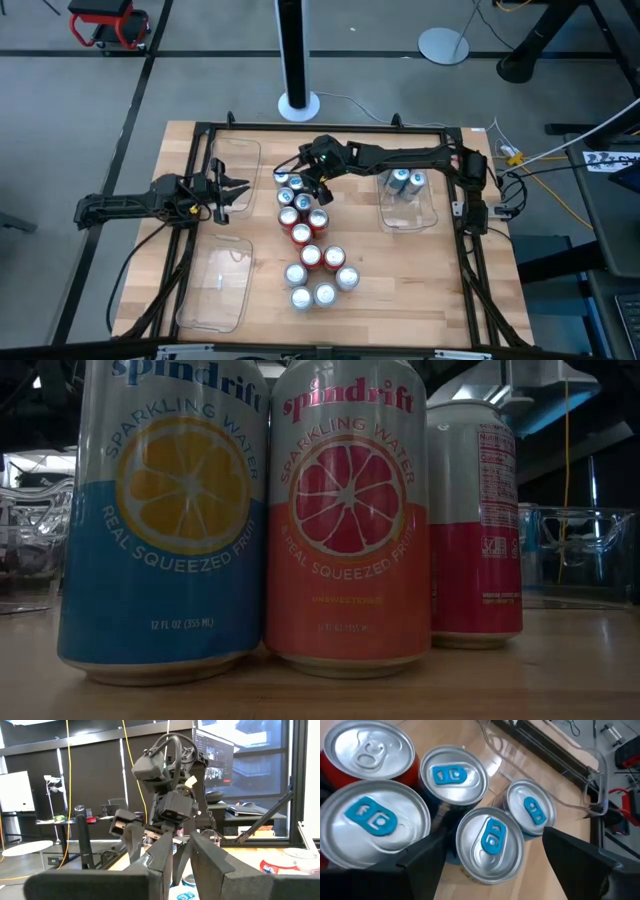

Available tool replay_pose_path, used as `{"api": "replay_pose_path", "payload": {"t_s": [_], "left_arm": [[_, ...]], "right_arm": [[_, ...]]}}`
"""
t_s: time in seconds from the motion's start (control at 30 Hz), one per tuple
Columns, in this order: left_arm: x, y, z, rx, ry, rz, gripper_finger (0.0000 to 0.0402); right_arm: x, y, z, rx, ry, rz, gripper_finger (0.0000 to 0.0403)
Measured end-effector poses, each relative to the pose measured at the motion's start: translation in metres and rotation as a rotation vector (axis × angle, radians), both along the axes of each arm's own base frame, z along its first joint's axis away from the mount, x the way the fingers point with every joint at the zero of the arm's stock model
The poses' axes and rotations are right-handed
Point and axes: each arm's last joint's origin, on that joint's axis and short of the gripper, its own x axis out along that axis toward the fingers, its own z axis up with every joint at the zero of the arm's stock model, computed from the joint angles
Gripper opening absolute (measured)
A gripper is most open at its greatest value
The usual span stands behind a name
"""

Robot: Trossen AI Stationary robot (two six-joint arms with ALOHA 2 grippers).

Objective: Sort soda cans
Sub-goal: Put the blue soda can into the middle right transparent bin

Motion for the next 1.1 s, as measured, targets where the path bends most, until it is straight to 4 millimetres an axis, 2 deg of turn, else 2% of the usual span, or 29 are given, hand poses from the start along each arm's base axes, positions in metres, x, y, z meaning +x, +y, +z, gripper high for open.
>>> {"api": "replay_pose_path", "payload": {"t_s": [0.33, 0.83, 0.93, 1.1], "left_arm": [[0.0, 0.0, 0.0, 0.0, 0.0, 0.0, 0.0059], [0.0, 0.0, 0.0, 0.002, 0.0, 0.001, 0.0059], [0.0, 0.0, 0.0, 0.003, 0.0, 0.001, 0.0059], [0.0, 0.0, 0.0, 0.003, 0.0, 0.001, 0.0059]], "right_arm": [[0.007, -0.001, -0.021, 0.014, 0.036, 0.012, 0.0326], [0.011, -0.001, -0.023, 0.019, -0.006, 0.038, 0.0325], [0.011, -0.001, -0.024, 0.016, -0.004, 0.042, 0.0311], [0.011, -0.001, -0.024, 0.016, -0.009, 0.053, 0.0261]]}}
